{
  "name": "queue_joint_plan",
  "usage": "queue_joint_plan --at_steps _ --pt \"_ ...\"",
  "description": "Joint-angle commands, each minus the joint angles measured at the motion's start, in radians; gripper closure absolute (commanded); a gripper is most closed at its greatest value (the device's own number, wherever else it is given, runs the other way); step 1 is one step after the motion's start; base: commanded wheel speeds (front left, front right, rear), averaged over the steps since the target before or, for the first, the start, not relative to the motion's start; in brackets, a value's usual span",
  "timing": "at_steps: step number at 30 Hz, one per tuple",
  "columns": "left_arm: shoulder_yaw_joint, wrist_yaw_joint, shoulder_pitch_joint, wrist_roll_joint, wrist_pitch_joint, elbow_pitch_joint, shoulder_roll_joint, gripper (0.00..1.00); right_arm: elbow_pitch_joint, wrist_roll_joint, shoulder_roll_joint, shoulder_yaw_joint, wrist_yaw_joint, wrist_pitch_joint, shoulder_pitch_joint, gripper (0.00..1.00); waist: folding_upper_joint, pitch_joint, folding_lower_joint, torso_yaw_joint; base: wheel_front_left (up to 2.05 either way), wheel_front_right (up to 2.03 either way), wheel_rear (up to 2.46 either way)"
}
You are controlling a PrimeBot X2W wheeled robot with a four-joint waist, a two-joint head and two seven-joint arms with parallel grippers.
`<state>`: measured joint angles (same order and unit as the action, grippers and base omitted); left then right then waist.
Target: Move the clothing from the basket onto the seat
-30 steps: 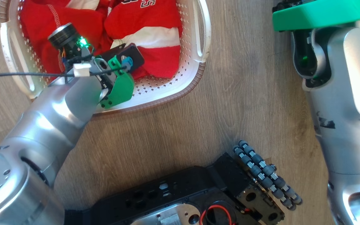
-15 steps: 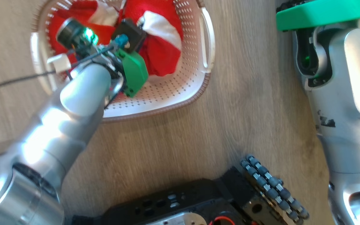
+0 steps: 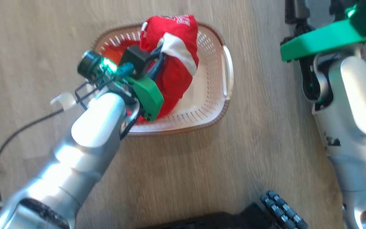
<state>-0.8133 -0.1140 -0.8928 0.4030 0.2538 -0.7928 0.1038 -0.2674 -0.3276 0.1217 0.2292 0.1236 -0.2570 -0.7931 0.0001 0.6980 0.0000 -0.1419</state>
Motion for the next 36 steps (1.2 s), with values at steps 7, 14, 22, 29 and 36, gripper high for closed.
queue_joint_plan --at_steps 7,14,22,29,36 --pt "0.128 -0.01 0.105 -0.05 0.008 0.122 -0.016 1.0 -0.005 -0.021 0.018 0.02 0.007 -0.005 0.09 0.0 -0.0001 -0.169 0.0 0.08 0.0 0.0 0.0" --pt "0.199 -0.016 0.178 -0.081 0.008 0.203 -0.033 1.0 -0.029 -0.039 0.031 0.03 0.007 -0.005 0.157 0.0 -0.0001 -0.286 0.0 0.115 0.0 0.0 0.0" --pt "0.238 -0.016 0.222 -0.079 0.008 0.31 -0.043 1.0 -0.042 -0.058 0.039 0.036 0.007 -0.005 0.235 0.0 -0.0001 -0.403 0.0 0.14 0.0 0.0 0.0" --pt "0.256 -0.017 0.224 -0.076 0.008 0.387 -0.045 1.0 -0.044 -0.062 0.037 0.041 0.007 -0.005 0.285 0.0 -0.0001 -0.462 0.0 0.149 0.0 0.0 0.0" --pt "0.274 -0.017 0.196 -0.074 0.008 0.458 -0.045 1.0 -0.049 -0.066 0.032 0.054 0.007 -0.005 0.311 0.0 -0.0001 -0.494 0.0 0.15 0.0 0.0 0.0"
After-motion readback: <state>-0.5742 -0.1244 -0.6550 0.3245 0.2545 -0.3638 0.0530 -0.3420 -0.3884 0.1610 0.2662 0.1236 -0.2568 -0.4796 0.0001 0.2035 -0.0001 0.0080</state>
